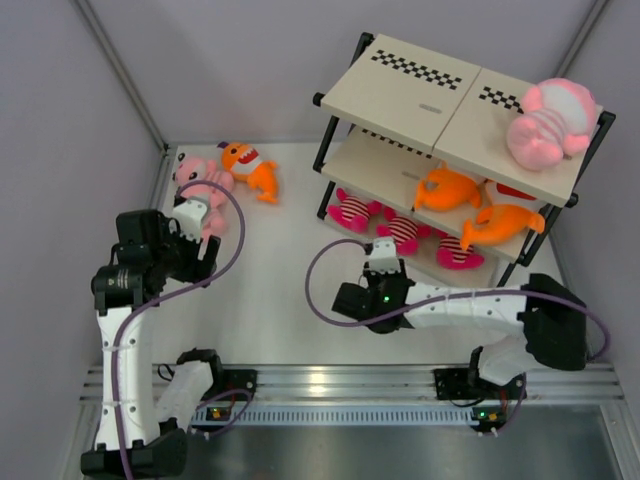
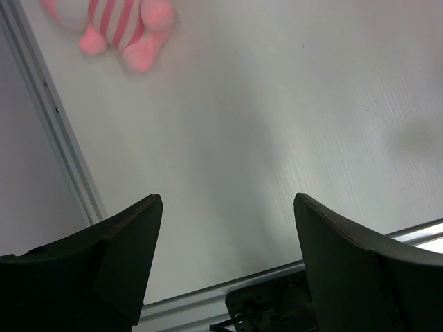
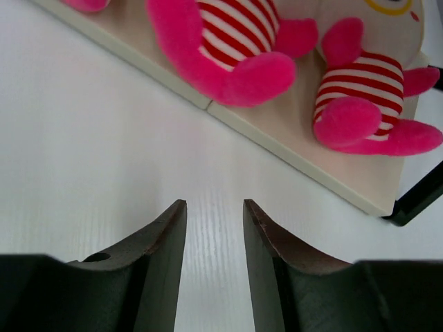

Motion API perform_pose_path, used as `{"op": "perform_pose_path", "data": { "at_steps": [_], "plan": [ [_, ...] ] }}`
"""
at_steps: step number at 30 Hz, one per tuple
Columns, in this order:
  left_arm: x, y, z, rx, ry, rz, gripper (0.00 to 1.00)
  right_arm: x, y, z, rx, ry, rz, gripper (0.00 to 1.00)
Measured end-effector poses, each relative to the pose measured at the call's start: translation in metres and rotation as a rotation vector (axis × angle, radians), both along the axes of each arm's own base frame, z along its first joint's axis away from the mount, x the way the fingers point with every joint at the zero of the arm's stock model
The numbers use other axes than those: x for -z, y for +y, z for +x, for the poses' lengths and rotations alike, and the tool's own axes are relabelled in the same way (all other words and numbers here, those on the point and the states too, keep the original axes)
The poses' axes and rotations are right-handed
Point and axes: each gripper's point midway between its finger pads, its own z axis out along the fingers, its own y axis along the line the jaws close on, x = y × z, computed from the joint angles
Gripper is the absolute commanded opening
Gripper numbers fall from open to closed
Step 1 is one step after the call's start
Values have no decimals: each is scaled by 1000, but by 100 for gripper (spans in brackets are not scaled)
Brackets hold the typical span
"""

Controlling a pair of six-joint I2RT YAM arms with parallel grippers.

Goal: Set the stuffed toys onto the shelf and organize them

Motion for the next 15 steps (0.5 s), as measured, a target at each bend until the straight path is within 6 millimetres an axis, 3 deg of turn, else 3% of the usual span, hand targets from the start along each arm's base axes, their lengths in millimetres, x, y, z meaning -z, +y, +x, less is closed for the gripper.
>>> {"op": "perform_pose_path", "data": {
  "at_steps": [5,10,15],
  "plan": [
    [-2,-2,-1,17,-13,11,83,-20,-50,5,122,-103,210,38],
    [-6,-7,-5,45,-35,17,83,-19,-116,23,333,-196,261,40],
    [-6,-8,-5,51,-37,17,84,-17,-127,30,387,-269,299,45]
  ]
}}
